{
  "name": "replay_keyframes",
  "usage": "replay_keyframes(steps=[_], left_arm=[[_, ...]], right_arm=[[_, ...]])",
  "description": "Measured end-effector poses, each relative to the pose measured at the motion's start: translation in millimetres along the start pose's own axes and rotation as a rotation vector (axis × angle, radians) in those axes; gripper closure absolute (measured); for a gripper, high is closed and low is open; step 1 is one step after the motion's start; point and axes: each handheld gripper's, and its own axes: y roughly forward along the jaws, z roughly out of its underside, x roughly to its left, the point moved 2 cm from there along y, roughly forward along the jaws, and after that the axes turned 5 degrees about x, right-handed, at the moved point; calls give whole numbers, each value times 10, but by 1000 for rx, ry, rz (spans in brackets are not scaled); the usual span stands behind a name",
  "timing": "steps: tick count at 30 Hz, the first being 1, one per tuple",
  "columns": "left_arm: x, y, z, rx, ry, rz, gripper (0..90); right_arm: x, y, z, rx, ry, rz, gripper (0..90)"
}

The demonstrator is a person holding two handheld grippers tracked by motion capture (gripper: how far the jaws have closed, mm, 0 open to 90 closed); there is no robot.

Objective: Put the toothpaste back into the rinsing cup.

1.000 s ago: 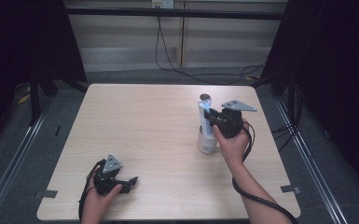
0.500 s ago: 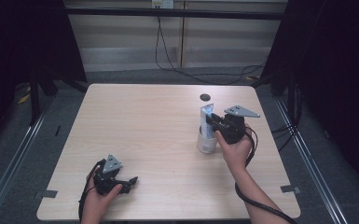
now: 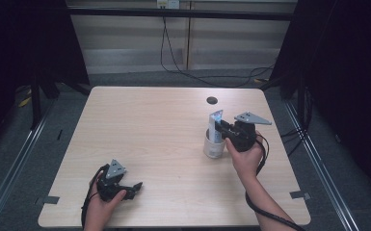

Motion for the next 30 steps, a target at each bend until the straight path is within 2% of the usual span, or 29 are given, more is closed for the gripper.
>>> replay_keyframes(steps=[13, 16, 17, 18, 19, 23, 30], left_arm=[[-1, 1, 0, -1, -1, 0, 149], [0, 1, 0, -1, -1, 1, 149], [-1, 1, 0, -1, -1, 0, 150], [-2, 0, 0, -1, 0, -1, 150], [0, 0, 0, 1, 3, -1, 150], [-3, -1, 1, 0, 1, -2, 151], [-3, -1, 1, 1, 2, -2, 151]], right_arm=[[34, -32, 79, 1, -13, 6, 761], [42, -38, 91, -3, -15, 2, 789], [46, -49, 93, -13, -18, -2, 900], [51, -87, 84, -53, -17, -8, 900], [51, -111, 58, -64, -4, -15, 900], [113, -146, -7, -30, -42, 1, 898], [69, -108, 102, 3, -18, 7, 854]])
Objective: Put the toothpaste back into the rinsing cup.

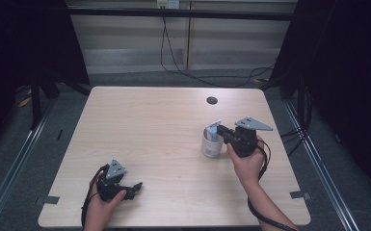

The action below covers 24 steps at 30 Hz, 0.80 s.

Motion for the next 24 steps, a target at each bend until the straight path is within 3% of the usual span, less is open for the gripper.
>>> replay_keyframes(steps=[10, 19, 24], left_arm=[[2, 0, 0, 1, 1, 1, 150], [2, 0, 0, 0, 0, 2, 150], [1, 1, 0, -1, -1, 2, 150]], right_arm=[[-27, 2, 65, 31, -18, -8, 798], [-47, -24, 113, 45, -74, 10, 578], [-33, -54, 124, 51, -96, -16, 496]])
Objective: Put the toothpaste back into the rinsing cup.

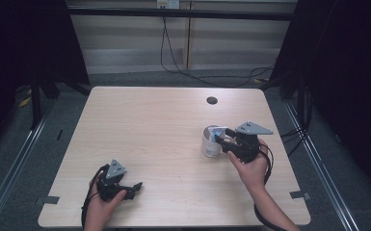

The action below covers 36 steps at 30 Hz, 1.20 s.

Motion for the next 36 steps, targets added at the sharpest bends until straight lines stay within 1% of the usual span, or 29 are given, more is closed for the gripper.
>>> replay_keyframes(steps=[2, 5, 8, 10, 14, 20, 26, 29, 31, 36], left_arm=[[1, -1, 0, 1, 1, 0, 150], [1, -1, 0, 2, 2, 0, 150], [1, -1, 0, 1, 2, 0, 150], [1, -1, 0, 1, 2, 0, 150], [-1, 0, 0, 0, 0, -1, 150], [0, -1, 0, 1, 1, -1, 151], [0, -1, 0, 1, 1, -2, 151], [-1, 0, 0, 0, 0, -2, 151], [0, -1, 0, 1, 1, -1, 151], [0, -1, 0, 1, 1, -2, 151]], right_arm=[[8, -21, 9, 3, -19, 11, 455], [-1, -32, 31, 13, -30, 14, 396], [-16, -42, 56, 30, -21, -4, 376], [-22, -58, 67, 25, -31, -5, 360], [-27, -95, 79, 22, -26, -16, 324], [-57, -133, 127, 34, -29, -22, 270], [-90, -164, 199, 54, -30, -31, 233], [-98, -171, 237, 65, -39, -36, 223], [-104, -173, 261, 78, -30, -29, 190], [-127, -187, 313, 86, -24, -38, 173]])
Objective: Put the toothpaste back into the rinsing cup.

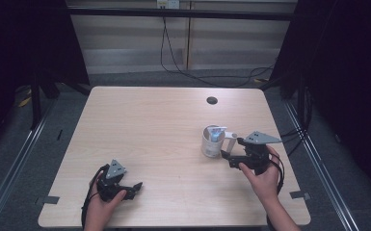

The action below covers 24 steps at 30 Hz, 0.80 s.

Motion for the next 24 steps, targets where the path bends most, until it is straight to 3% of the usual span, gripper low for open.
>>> replay_keyframes(steps=[11, 24], left_arm=[[0, 0, 0, 0, 0, 0, 151], [-1, 1, 0, -1, 0, 0, 151]], right_arm=[[-70, -45, 177, 39, -9, -39, 147], [-154, -92, 366, 62, -6, -27, 147]])
